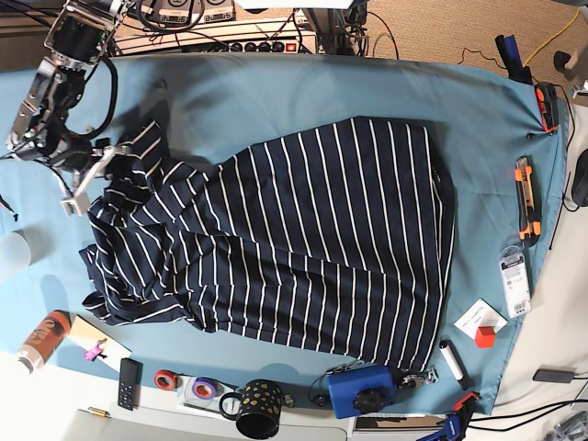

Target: Layout the t-shirt on the table in an organized manner, then fold the t-shirt properly

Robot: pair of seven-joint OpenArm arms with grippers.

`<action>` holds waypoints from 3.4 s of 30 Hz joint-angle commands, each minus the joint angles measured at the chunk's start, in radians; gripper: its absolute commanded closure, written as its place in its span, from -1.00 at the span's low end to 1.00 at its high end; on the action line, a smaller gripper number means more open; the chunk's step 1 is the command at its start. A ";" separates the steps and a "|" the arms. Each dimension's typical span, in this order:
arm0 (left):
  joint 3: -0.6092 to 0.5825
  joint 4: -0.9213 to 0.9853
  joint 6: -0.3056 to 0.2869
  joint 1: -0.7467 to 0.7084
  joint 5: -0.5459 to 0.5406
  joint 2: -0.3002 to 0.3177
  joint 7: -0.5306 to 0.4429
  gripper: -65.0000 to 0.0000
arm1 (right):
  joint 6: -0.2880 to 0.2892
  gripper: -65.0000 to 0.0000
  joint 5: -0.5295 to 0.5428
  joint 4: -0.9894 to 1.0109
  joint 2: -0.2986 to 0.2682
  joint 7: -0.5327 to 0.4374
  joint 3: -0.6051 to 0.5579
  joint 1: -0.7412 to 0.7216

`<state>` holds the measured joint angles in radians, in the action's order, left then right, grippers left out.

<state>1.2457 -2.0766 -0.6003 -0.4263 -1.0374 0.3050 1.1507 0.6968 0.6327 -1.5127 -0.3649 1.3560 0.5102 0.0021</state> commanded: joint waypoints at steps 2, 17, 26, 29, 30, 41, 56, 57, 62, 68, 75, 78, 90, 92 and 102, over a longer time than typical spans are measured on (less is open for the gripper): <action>0.008 -0.014 -0.003 -0.003 -0.018 0.019 -0.022 0.81 | 0.001 0.96 0.036 -0.049 -0.023 0.032 0.043 -0.015; 0.006 -0.014 -0.039 -0.003 -0.126 -0.008 0.037 0.69 | 0.001 1.00 0.507 -0.312 -0.024 0.040 0.433 0.227; -0.108 -0.014 -0.098 -0.033 -0.299 -0.173 0.151 0.40 | 0.001 1.00 0.523 -0.315 -0.020 0.040 0.522 0.443; -0.276 -0.014 -0.098 -0.045 -0.255 -0.194 0.150 0.28 | 0.001 1.00 0.523 -0.312 -0.010 0.040 0.522 0.455; -0.338 -0.014 -0.098 -0.044 -0.223 -0.194 0.150 0.27 | 0.001 1.00 0.523 -0.312 -0.007 0.040 0.522 0.455; -0.861 -0.011 0.146 -0.042 0.407 -0.193 -0.231 0.04 | 0.001 1.00 0.523 -0.312 -0.006 0.040 0.522 0.455; -0.949 0.170 0.186 0.055 0.441 -0.194 -0.253 0.03 | 0.001 1.00 0.523 -0.312 -0.007 0.040 0.522 0.455; -0.949 0.170 0.185 0.056 0.442 -0.194 -0.251 0.07 | 0.001 1.00 0.523 -0.312 -0.007 0.040 0.522 0.455; -0.949 0.170 0.185 0.055 0.444 -0.194 -0.243 0.33 | 0.001 1.00 0.523 -0.312 -0.007 0.040 0.522 0.455; -0.949 0.170 0.185 0.055 0.444 -0.194 -0.241 1.00 | 0.001 1.00 0.523 -0.312 -0.007 0.040 0.522 0.455; -0.917 0.170 0.185 0.066 0.503 -0.193 -0.243 1.00 | 0.001 1.00 0.523 -0.312 -0.007 0.040 0.522 0.455; -0.853 0.170 0.183 0.080 0.502 -0.193 -0.244 1.00 | 0.001 1.00 0.523 -0.312 -0.007 0.040 0.522 0.455; -0.547 0.170 0.073 0.111 0.476 -0.182 -0.243 1.00 | 0.001 1.00 0.520 -0.312 -0.022 0.040 0.524 0.455; -0.514 0.170 0.048 0.110 0.467 -0.168 -0.242 1.00 | 0.001 1.00 0.525 -0.312 -0.023 0.040 0.524 0.455; -0.502 0.170 0.049 0.108 0.371 -0.092 -0.186 1.00 | 0.001 1.00 0.698 -0.312 -0.003 0.040 0.523 0.493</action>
<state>0.7399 -1.8900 -0.5507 -0.3187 -0.6495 0.1978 0.9859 0.6968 1.3098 -1.8126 -0.3447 1.4162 1.0241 0.4931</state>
